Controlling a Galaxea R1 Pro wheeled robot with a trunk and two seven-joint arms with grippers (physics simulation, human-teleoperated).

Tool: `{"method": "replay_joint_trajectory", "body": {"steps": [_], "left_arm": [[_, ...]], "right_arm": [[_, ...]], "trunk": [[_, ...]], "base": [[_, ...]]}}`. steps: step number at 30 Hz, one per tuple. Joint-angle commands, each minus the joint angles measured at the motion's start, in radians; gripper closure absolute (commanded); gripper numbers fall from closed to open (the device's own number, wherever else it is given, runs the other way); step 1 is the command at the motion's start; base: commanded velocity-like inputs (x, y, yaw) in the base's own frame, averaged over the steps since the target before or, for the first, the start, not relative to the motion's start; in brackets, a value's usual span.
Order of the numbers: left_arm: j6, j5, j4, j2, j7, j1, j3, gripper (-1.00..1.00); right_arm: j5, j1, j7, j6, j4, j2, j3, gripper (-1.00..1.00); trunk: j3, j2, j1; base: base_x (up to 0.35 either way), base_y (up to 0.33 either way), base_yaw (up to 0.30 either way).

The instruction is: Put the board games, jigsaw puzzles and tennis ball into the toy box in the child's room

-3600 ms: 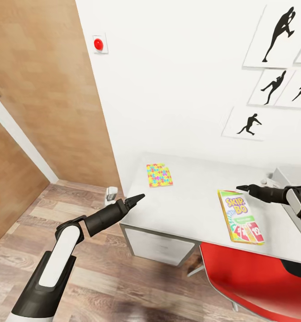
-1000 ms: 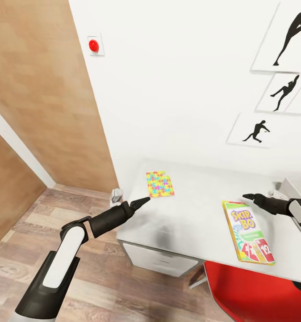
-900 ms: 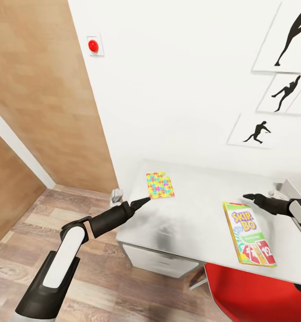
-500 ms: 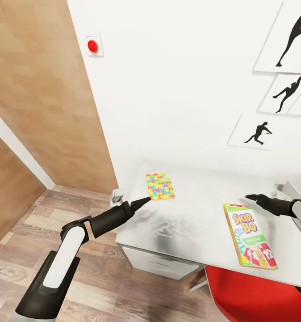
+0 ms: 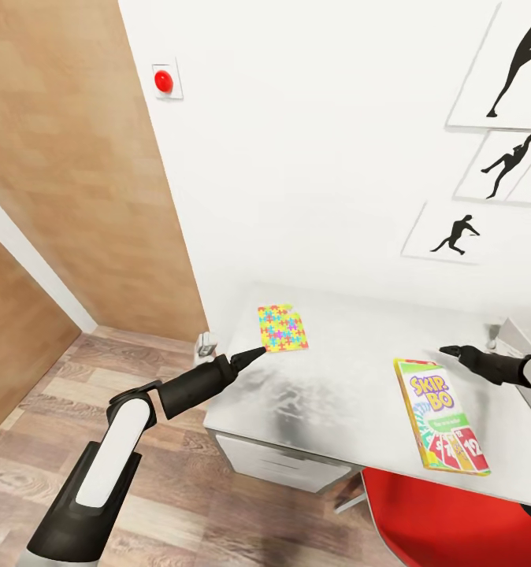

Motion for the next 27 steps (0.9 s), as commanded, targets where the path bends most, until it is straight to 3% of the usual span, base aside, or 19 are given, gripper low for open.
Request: {"method": "replay_joint_trajectory", "body": {"steps": [1,12,27], "left_arm": [[0.002,-0.003,0.000,0.000,-0.004,-0.001,0.000,-1.00],[0.003,-0.002,0.000,0.000,-0.004,-0.001,0.000,-1.00],[0.003,-0.003,0.000,-0.018,-0.004,-0.001,0.000,-1.00]], "right_arm": [[-0.010,-0.001,-0.002,0.008,0.000,0.000,-0.002,-1.00],[-0.009,0.002,-0.007,0.008,0.062,-0.018,-0.015,-1.00],[-0.008,0.028,0.002,0.010,0.098,-0.011,-0.016,-1.00]], "trunk": [[-0.002,-0.002,0.001],[-0.002,-0.002,0.001],[-0.002,-0.002,0.001]], "base": [[0.002,0.000,0.000],[0.000,0.000,0.000],[0.000,0.000,0.000]]}}
